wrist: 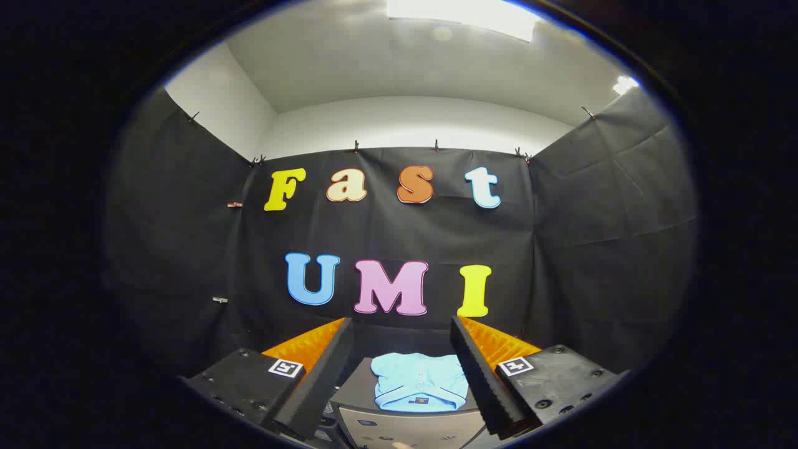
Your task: Put the clothes into the washing machine and then close the washing machine lid.
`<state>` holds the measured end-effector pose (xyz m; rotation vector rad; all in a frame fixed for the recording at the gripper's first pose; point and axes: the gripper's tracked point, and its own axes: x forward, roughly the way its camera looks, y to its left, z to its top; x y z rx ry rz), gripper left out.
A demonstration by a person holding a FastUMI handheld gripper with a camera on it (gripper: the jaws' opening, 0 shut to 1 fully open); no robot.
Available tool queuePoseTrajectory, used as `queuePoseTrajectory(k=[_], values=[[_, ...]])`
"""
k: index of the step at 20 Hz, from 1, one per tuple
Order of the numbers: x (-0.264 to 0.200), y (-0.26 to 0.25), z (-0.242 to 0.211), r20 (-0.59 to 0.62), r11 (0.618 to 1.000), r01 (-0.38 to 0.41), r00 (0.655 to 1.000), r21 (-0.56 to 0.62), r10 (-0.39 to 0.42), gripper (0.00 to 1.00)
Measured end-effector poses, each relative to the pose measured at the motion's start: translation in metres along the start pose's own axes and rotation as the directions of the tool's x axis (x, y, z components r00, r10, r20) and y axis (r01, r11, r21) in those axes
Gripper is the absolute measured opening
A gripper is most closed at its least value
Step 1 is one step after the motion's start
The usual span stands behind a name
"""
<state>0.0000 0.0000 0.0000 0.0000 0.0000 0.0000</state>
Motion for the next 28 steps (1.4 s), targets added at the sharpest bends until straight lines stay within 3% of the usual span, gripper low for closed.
queuePoseTrajectory(k=[28], values=[[0.0089,0.0011,-0.0030,-0.023,1.000,0.017,1.000,-0.017,-0.017,0.97]])
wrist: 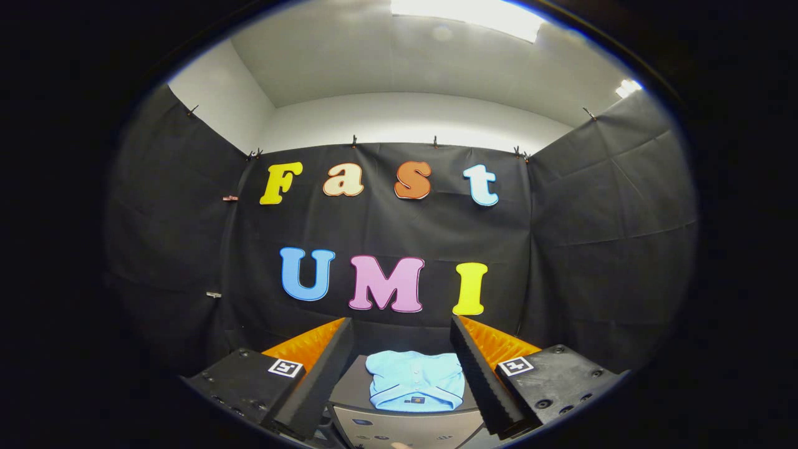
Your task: Put the clothes into the washing machine and then close the washing machine lid.
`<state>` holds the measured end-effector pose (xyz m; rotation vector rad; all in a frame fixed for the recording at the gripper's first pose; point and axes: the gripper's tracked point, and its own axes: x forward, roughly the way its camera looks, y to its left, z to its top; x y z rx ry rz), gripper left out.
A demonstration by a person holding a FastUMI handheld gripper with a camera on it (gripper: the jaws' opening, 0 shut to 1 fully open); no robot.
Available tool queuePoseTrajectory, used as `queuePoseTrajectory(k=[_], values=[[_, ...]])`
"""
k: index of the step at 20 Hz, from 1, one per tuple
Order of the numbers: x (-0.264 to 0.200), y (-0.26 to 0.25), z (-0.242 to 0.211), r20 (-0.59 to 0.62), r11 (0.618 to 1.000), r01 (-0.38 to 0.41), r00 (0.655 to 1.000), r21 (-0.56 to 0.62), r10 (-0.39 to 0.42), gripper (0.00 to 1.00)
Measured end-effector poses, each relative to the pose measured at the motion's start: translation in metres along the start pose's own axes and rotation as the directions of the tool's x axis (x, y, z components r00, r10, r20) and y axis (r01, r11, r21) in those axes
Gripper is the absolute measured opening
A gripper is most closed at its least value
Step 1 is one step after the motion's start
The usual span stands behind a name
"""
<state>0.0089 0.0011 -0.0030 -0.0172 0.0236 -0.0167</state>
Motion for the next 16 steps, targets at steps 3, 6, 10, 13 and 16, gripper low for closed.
queuePoseTrajectory(k=[3,6,10,13,16], values=[[0.003,0.001,0.002,0.001,1.000,-0.001,1.000,0.000,0.001,0.97],[0.010,-0.002,0.003,-0.003,1.000,0.009,1.000,0.000,-0.009,0.98],[0.033,-0.008,0.002,-0.027,1.000,0.024,0.999,0.018,-0.024,0.98],[0.060,-0.010,-0.003,-0.063,0.999,0.031,0.998,0.023,-0.029,0.98],[0.092,-0.013,-0.013,-0.111,0.999,0.035,0.993,0.034,-0.031,0.98]])
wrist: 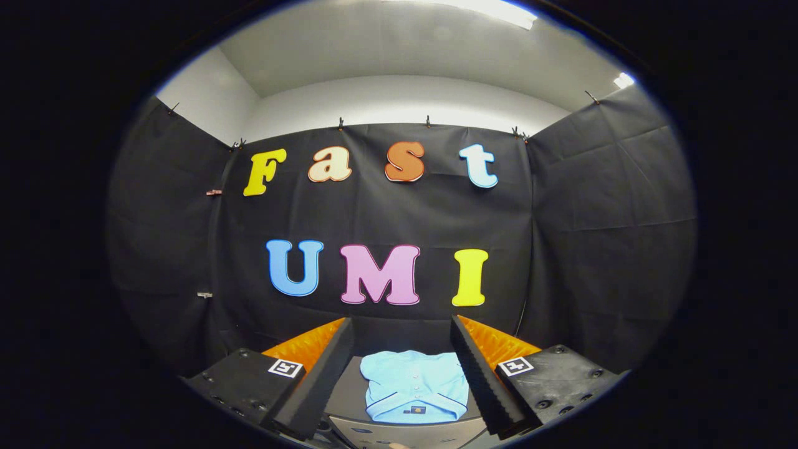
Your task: Put the clothes into the washing machine and then close the washing machine lid.
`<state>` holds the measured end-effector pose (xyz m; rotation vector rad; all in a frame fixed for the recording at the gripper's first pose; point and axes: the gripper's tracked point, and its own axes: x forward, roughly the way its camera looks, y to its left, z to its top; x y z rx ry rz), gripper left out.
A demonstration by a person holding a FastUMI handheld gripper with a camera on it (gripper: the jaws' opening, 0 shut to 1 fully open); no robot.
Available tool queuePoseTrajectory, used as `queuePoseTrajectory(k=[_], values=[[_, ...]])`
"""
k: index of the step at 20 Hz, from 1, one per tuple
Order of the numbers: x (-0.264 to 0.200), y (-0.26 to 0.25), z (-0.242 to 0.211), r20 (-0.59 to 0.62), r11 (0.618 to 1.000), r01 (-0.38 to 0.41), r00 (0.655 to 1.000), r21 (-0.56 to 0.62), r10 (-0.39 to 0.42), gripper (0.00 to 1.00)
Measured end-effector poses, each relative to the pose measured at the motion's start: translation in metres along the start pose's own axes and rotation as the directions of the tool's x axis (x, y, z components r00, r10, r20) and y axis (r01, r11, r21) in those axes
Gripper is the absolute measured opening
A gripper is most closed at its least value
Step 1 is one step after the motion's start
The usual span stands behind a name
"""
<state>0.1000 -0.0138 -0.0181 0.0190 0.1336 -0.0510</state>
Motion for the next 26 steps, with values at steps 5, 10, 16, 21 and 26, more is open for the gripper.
queuePoseTrajectory(k=[5,10,16,21,26], values=[[0.063,-0.003,-0.027,-0.108,1.000,-0.003,0.994,0.018,0.005,0.98],[0.121,-0.014,-0.063,-0.221,0.999,0.021,0.975,0.028,-0.014,0.98],[0.184,-0.031,-0.114,-0.357,0.998,0.053,0.933,0.041,-0.035,0.98],[0.221,-0.042,-0.169,-0.489,0.996,0.065,0.872,0.061,-0.027,0.99],[0.243,-0.048,-0.218,-0.591,0.995,0.079,0.806,0.055,-0.031,0.98]])
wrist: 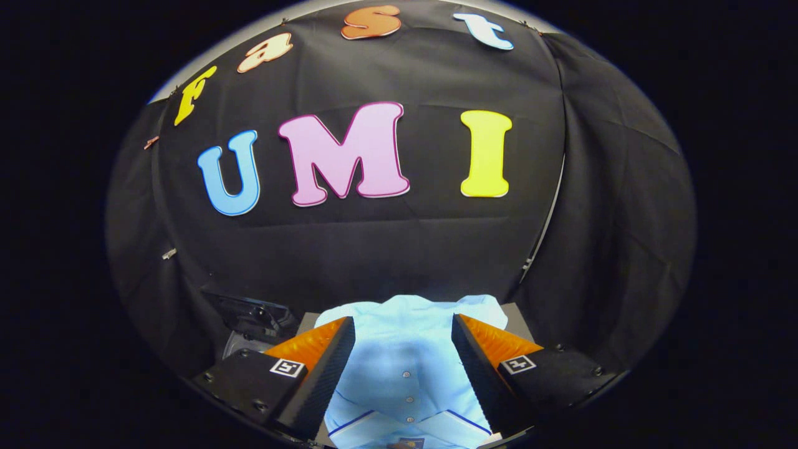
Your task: Put the clothes into the washing machine and then close the washing machine lid.
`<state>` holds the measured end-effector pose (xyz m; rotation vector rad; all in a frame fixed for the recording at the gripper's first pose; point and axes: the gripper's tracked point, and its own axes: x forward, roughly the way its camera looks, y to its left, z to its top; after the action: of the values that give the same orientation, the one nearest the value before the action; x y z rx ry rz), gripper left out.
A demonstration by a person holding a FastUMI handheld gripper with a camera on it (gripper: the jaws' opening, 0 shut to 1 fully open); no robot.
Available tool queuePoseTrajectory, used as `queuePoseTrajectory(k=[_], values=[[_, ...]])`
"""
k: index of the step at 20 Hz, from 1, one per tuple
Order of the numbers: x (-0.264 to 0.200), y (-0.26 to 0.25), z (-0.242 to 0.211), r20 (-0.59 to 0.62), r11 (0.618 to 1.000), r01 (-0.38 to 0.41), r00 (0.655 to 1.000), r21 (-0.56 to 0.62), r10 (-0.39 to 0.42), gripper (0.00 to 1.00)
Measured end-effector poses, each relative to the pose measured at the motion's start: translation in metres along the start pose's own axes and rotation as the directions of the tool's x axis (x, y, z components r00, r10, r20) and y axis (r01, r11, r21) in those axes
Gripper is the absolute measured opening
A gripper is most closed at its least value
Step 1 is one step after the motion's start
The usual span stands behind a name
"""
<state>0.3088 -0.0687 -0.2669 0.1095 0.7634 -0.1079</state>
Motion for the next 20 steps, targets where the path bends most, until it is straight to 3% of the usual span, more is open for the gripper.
queuePoseTrajectory(k=[5,14,20], values=[[0.042,-0.001,-0.027,-0.124,1.000,0.014,0.992,-0.017,-0.016,0.98],[0.075,-0.016,-0.072,-0.261,0.999,0.046,0.964,-0.027,-0.051,0.99],[0.088,-0.015,-0.086,-0.302,1.000,0.013,0.953,0.011,-0.009,0.97]])
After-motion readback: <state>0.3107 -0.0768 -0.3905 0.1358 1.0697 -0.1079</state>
